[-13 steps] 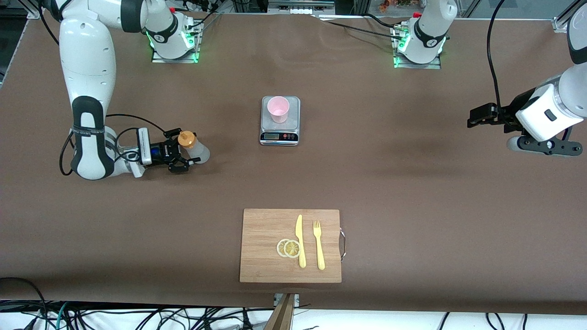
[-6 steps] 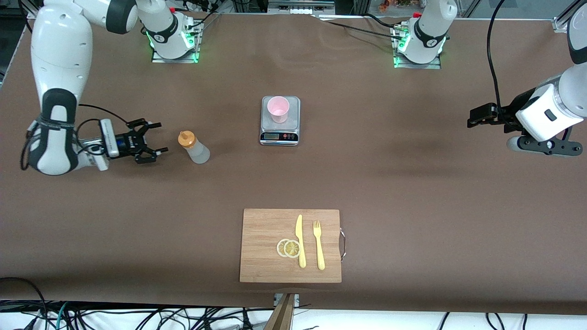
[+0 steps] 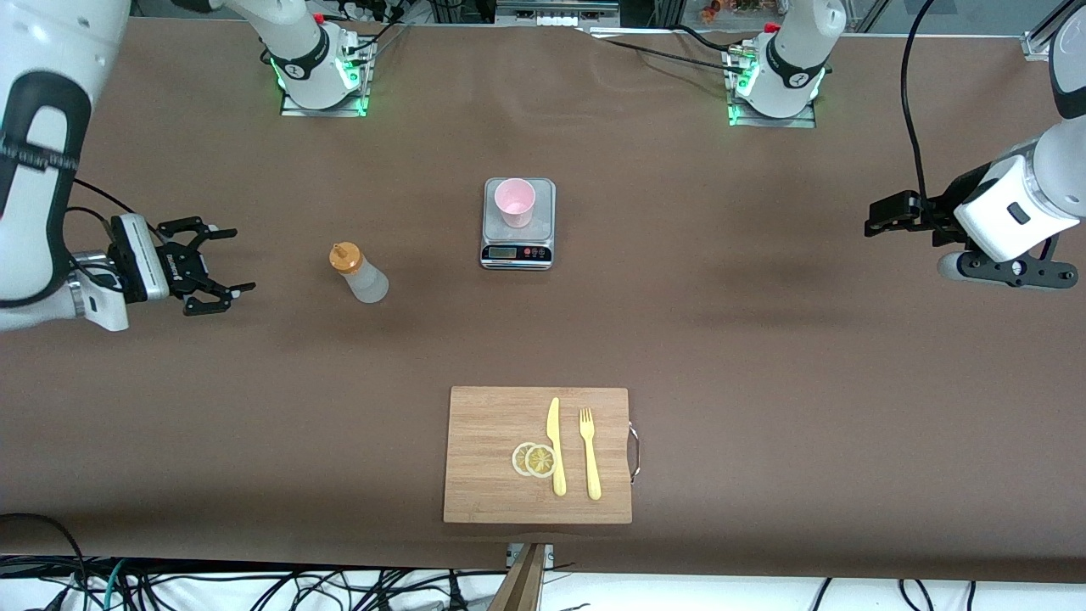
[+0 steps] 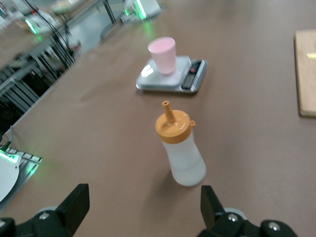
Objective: Add sauce to pink cup with both arms
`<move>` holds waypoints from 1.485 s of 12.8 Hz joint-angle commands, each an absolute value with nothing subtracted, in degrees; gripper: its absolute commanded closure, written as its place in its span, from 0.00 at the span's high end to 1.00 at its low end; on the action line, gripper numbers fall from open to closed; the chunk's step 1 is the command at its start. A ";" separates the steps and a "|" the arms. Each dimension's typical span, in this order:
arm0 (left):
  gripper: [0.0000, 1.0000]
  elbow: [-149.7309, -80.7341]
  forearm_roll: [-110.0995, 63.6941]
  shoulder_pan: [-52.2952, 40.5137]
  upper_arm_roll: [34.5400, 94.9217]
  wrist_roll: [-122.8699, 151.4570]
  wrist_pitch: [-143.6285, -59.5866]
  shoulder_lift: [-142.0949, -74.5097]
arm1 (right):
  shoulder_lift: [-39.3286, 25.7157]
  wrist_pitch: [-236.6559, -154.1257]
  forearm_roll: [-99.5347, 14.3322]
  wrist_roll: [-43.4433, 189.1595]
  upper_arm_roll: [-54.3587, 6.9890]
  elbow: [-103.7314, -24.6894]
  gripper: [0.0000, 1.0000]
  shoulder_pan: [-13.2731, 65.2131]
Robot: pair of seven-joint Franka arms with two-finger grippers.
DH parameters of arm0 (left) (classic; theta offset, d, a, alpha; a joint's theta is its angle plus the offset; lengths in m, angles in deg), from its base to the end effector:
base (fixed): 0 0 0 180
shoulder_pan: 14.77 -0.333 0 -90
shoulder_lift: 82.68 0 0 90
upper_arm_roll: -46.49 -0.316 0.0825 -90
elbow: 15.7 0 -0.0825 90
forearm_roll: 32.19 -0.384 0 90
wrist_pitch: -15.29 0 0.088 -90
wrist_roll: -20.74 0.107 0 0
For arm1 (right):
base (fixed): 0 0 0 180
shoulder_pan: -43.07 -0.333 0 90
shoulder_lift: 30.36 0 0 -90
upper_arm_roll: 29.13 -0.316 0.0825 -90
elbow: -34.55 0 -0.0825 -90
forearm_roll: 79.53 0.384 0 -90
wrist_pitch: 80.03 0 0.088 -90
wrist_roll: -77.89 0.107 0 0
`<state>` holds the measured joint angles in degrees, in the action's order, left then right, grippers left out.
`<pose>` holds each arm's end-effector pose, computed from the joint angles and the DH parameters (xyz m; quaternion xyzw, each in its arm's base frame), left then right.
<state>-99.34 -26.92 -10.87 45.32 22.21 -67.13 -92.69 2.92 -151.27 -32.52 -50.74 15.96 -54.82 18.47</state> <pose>0.5889 -0.0399 0.5661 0.9935 -0.0380 -0.0982 0.0431 0.6089 -0.0491 0.3597 -0.5748 -0.7174 -0.1099 0.3780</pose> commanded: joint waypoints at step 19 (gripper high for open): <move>1.00 -97.79 -27.18 -10.99 45.35 23.56 -66.36 -93.49 | -34.75 -187.14 -79.18 42.12 13.14 -68.53 1.00 -1.58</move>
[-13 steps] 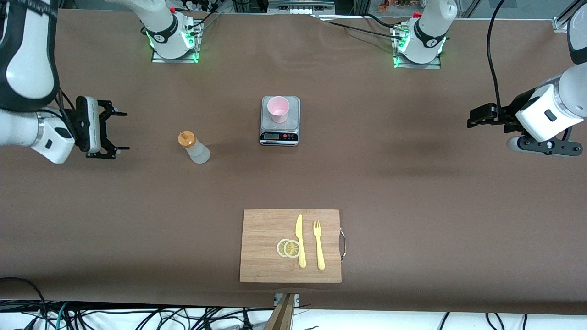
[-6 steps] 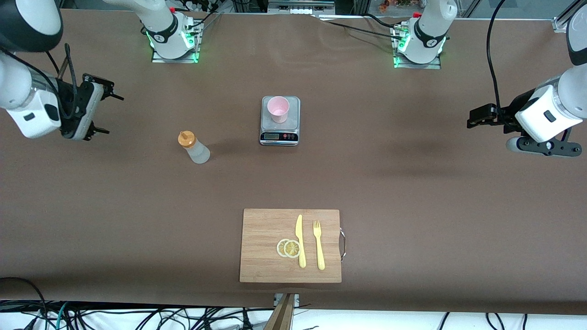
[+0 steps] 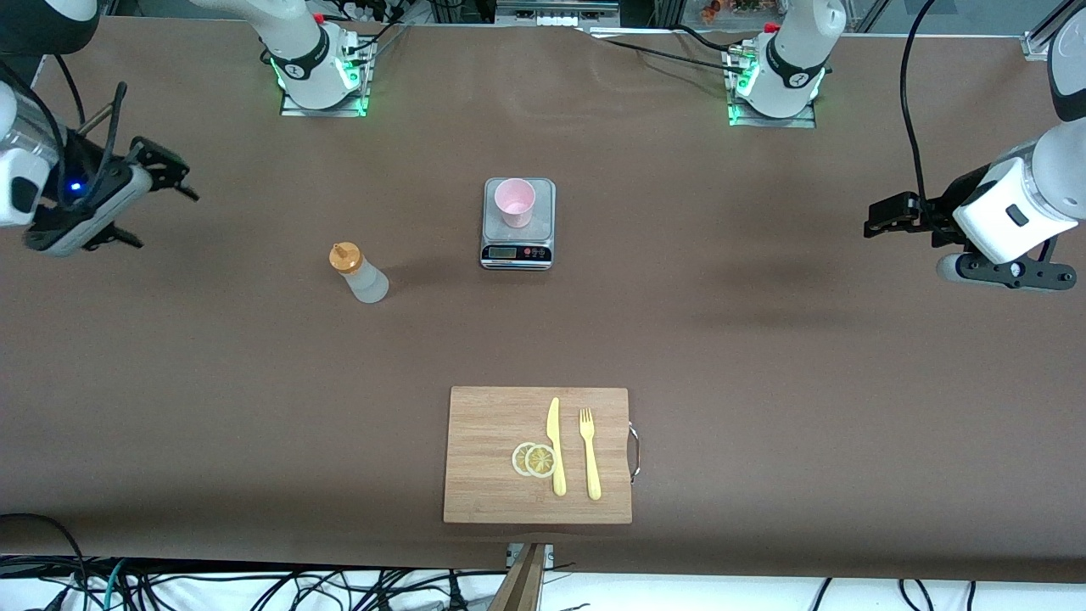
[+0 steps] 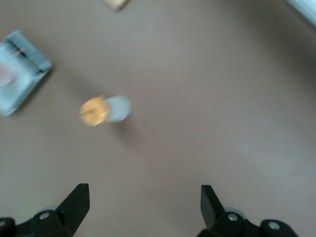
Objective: Add sauce to pink cup with both arms
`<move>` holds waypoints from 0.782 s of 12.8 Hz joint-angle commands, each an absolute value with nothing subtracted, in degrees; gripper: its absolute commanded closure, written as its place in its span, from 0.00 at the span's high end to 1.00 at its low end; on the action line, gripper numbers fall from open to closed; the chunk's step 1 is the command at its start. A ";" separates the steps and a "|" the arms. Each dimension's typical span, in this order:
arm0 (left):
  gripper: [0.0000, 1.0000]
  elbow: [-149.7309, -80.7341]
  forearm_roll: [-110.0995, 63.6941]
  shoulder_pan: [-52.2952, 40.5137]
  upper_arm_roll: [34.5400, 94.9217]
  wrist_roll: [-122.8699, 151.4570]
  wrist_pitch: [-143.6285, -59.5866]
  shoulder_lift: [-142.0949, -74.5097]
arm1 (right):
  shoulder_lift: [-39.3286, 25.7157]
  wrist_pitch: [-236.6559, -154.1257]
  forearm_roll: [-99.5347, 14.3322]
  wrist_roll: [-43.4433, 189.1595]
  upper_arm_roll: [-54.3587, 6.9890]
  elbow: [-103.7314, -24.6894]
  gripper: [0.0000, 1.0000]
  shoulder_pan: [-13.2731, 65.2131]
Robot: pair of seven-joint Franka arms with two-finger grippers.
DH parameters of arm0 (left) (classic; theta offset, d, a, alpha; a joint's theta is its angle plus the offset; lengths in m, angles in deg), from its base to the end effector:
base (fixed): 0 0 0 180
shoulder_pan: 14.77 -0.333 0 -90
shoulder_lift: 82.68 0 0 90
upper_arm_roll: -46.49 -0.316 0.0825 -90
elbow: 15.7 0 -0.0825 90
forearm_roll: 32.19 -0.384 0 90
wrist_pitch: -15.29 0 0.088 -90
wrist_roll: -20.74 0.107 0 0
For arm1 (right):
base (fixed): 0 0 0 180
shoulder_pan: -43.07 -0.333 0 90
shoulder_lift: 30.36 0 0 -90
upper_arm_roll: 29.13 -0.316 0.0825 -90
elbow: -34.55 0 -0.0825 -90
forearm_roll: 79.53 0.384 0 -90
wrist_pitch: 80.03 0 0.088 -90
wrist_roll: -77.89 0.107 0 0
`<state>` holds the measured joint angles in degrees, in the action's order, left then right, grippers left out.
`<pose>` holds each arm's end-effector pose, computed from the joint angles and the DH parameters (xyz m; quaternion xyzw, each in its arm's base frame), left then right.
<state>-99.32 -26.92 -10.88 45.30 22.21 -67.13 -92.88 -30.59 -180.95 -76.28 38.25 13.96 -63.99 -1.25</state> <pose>0.5897 -0.0397 0.5643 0.9934 -0.0377 -0.0997 0.0430 0.5660 0.0165 0.5721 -0.9381 -0.3444 -0.0306 0.0204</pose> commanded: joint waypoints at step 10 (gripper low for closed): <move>1.00 -97.79 -27.18 -10.99 45.44 23.56 -66.36 -93.49 | -35.45 -167.58 -84.90 64.35 10.59 -56.68 1.00 -0.70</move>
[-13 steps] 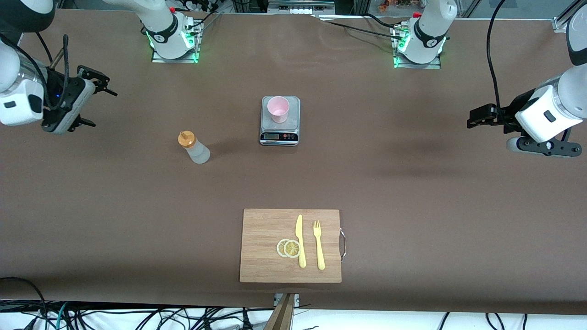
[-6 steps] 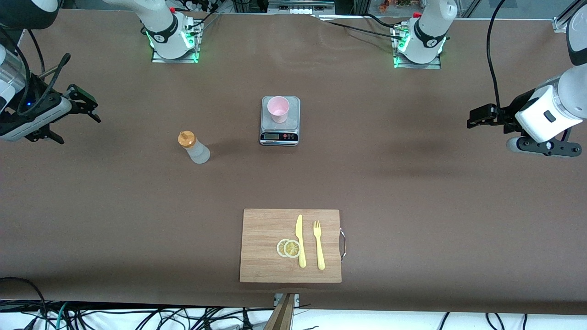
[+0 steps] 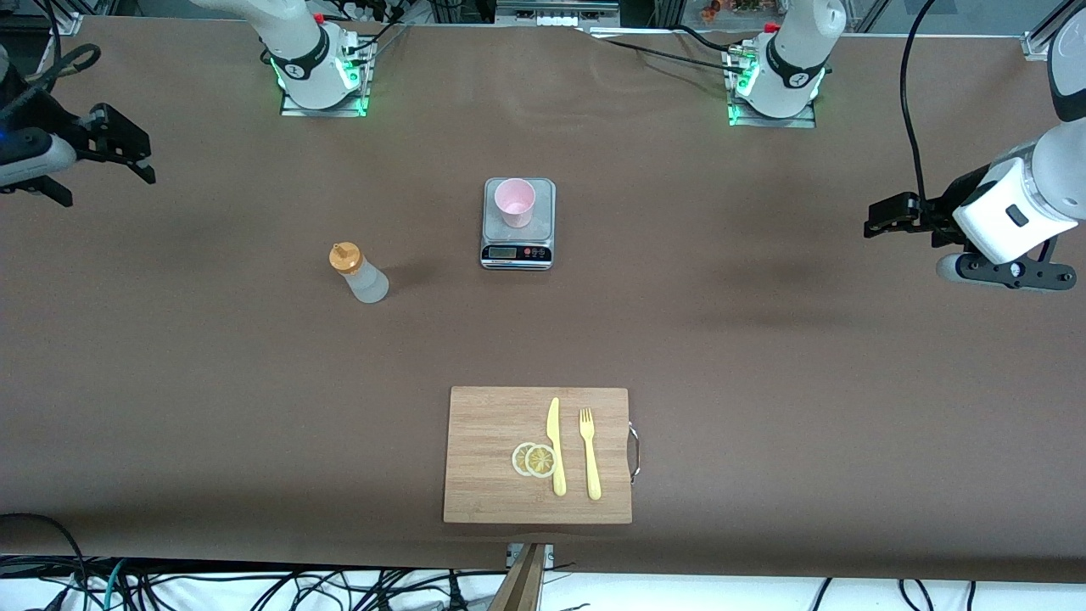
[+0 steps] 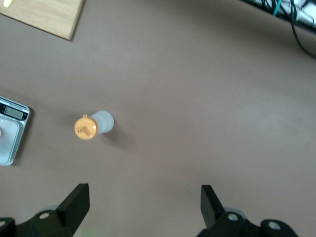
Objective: Add sauce to pink cup with both arms
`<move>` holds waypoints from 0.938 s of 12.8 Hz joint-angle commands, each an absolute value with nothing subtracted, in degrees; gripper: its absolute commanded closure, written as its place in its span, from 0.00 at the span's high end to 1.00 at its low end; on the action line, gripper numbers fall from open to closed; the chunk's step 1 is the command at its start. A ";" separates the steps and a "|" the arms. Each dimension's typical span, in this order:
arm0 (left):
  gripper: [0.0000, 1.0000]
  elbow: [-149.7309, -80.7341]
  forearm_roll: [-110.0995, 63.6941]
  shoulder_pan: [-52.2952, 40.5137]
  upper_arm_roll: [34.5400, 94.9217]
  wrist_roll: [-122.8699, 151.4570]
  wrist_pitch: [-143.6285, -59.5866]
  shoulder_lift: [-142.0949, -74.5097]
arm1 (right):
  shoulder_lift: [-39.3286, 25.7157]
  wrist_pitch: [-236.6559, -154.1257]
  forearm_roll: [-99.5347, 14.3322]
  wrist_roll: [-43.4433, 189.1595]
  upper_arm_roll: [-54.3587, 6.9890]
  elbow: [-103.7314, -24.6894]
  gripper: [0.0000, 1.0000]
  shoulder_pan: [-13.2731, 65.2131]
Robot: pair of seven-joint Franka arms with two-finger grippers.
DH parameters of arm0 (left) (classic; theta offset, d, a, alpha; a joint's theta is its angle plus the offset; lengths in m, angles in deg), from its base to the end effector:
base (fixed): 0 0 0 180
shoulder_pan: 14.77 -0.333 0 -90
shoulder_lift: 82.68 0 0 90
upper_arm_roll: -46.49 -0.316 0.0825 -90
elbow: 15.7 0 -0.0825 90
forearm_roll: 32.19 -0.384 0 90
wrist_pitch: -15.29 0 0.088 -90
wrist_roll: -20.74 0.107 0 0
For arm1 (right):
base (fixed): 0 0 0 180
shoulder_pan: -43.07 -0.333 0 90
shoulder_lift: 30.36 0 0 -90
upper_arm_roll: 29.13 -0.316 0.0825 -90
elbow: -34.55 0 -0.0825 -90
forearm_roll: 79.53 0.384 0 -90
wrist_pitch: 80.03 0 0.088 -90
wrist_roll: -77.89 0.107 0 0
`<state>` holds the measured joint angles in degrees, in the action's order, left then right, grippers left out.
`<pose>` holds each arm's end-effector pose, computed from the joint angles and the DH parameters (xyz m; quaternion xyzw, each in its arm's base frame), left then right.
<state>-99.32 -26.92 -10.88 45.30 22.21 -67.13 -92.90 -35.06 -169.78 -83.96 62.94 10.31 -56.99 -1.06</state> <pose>0.5898 -0.0397 0.5641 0.9934 -0.0376 -0.0998 0.0430 0.5346 0.0201 0.6454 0.9852 0.1701 0.0149 0.0140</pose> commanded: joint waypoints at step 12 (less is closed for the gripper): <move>1.00 -97.79 -27.18 -11.07 45.35 23.56 -66.36 -93.49 | -33.17 -168.36 -83.15 69.45 -23.05 -57.03 1.00 35.13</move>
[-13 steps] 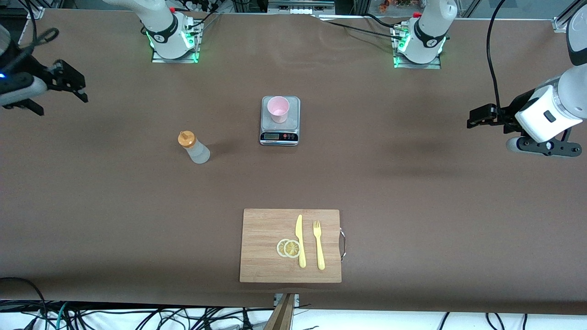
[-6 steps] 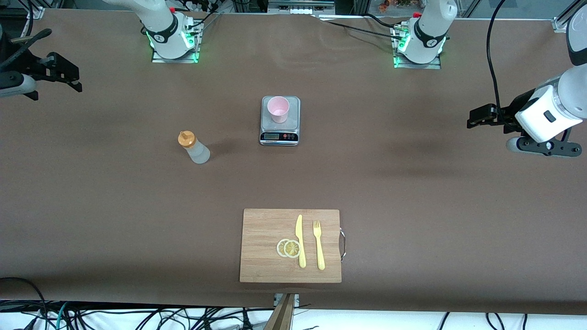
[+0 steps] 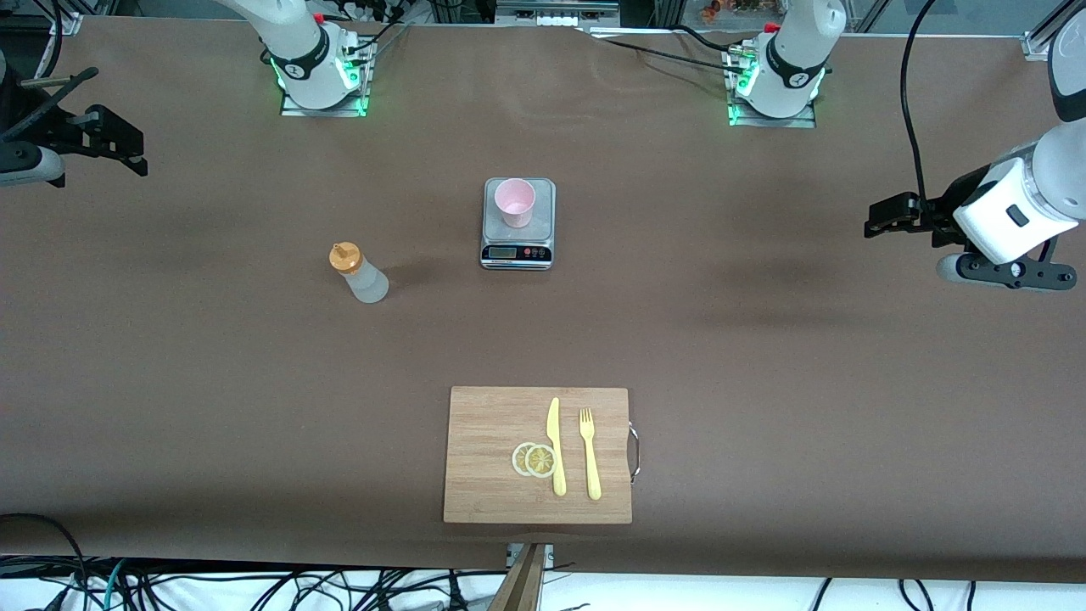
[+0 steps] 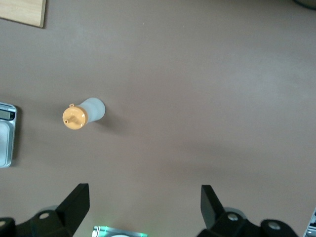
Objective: Add sauce to pink cup with both arms
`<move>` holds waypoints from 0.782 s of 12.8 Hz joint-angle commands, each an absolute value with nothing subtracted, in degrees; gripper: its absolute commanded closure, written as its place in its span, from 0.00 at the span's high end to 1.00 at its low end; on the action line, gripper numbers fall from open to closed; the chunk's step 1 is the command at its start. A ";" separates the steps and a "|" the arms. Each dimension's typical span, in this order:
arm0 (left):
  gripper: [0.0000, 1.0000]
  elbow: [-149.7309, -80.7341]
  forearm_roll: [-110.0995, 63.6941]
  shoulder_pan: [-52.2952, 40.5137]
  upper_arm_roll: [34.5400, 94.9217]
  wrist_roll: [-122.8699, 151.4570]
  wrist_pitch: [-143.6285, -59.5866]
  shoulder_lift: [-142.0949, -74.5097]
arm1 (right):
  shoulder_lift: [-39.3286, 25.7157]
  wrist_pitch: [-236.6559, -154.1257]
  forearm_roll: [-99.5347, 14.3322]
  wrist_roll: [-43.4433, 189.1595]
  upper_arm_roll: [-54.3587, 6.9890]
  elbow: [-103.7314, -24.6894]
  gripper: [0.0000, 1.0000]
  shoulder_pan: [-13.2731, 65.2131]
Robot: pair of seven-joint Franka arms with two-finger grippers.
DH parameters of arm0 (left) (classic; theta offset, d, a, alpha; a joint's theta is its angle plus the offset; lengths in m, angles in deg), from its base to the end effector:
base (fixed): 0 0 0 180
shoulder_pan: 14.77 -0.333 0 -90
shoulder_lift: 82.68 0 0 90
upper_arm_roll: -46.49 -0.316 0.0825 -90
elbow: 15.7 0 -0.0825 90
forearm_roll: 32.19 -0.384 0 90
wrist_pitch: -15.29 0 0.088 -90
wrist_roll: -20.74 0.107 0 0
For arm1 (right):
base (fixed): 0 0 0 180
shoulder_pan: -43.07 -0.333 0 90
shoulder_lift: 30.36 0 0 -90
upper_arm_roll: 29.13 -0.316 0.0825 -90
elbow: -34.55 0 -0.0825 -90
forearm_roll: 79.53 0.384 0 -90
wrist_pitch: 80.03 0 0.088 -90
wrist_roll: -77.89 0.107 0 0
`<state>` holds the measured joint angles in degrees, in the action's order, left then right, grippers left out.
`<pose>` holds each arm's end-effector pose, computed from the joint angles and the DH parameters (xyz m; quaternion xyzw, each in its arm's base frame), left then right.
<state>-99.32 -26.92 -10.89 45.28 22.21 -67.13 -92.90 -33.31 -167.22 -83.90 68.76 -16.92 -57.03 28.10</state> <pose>0.5898 -0.0394 0.5641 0.9934 -0.0374 -0.0998 0.0430 0.5336 0.0141 0.6349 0.9941 0.1024 -0.0149 0.0319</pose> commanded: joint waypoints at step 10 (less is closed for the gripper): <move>1.00 -97.79 -27.18 -11.07 45.35 23.56 -66.45 -93.49 | -30.97 -167.66 -76.82 69.54 -22.63 -56.68 1.00 35.33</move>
<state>-99.32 -26.92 -10.89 45.27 22.21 -67.13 -92.90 -30.44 -167.54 -78.83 68.86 -21.86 -56.96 34.60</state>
